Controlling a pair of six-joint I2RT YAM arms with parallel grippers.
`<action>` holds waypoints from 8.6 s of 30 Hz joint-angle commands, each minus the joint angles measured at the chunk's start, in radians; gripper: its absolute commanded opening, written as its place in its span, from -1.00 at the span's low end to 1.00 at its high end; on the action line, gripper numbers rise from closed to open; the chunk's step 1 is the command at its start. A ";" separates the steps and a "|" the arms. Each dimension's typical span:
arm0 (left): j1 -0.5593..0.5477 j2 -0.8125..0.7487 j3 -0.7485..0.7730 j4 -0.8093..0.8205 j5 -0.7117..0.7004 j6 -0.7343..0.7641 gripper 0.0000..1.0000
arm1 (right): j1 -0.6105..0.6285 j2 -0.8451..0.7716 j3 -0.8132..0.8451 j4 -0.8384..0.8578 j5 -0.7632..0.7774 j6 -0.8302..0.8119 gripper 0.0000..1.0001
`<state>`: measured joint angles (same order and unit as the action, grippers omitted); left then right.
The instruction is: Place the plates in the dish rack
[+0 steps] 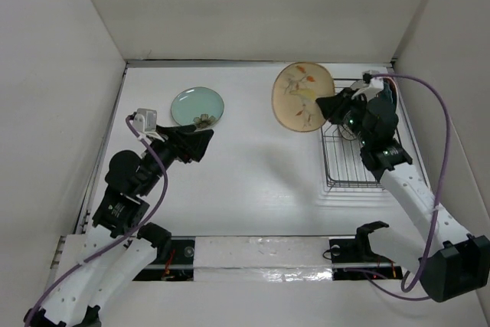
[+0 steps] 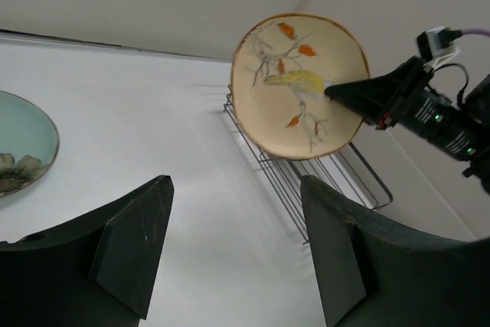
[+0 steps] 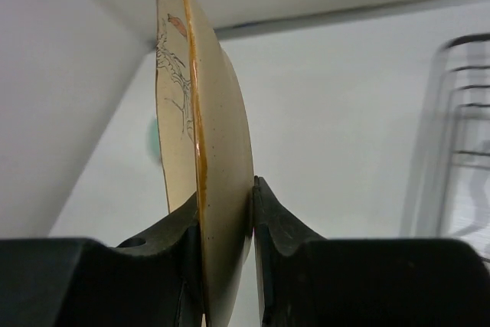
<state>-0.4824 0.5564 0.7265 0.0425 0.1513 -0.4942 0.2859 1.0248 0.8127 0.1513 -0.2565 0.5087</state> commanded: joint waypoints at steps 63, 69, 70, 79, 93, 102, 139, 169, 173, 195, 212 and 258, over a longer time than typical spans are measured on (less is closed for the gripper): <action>-0.001 0.250 -0.001 -0.049 -0.119 -0.004 -1.00 | -0.102 0.003 0.000 -0.064 0.591 -0.208 0.73; -0.001 0.391 -0.029 0.081 -0.212 -0.128 -0.14 | -0.073 -0.213 -0.112 -0.010 0.430 -0.145 0.76; -0.001 0.413 -0.033 0.100 -0.238 -0.160 -0.04 | -0.073 -0.235 -0.128 -0.004 0.415 -0.136 0.72; 0.146 0.664 -0.007 0.223 -0.417 -0.276 0.14 | -0.021 -0.400 -0.199 0.033 0.212 -0.087 -1.00; 0.393 1.100 0.158 0.278 -0.318 -0.311 0.09 | 0.045 -0.376 -0.201 0.050 0.223 -0.095 -0.01; 0.403 1.258 0.231 0.358 -0.233 -0.343 0.06 | 0.055 -0.333 -0.201 0.068 0.201 -0.090 0.00; 0.380 0.686 -0.418 0.947 -0.036 -0.573 -1.00 | 0.282 0.107 -0.067 0.169 0.137 -0.062 0.88; 0.380 0.267 -0.455 0.790 0.267 -0.603 -1.00 | 0.322 0.695 0.168 0.620 -0.274 0.235 0.43; 0.380 0.205 -0.449 0.754 0.266 -0.587 -1.00 | 0.322 0.621 0.123 0.622 -0.257 0.238 -0.57; 0.199 -0.012 -0.027 0.004 0.412 0.061 0.48 | -0.008 0.006 0.341 -0.257 0.598 -0.326 -1.00; 0.064 -0.076 -0.058 -0.089 0.160 0.212 0.50 | 0.001 0.389 0.735 -0.507 0.887 -0.670 -1.00; 0.064 -0.010 -0.024 -0.102 0.019 0.187 0.52 | 0.056 -0.075 0.295 -0.343 0.486 -0.303 0.62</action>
<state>-0.4133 0.5415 0.6643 -0.0879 0.1883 -0.2920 0.3099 1.0321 1.1343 -0.2512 0.3447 0.1604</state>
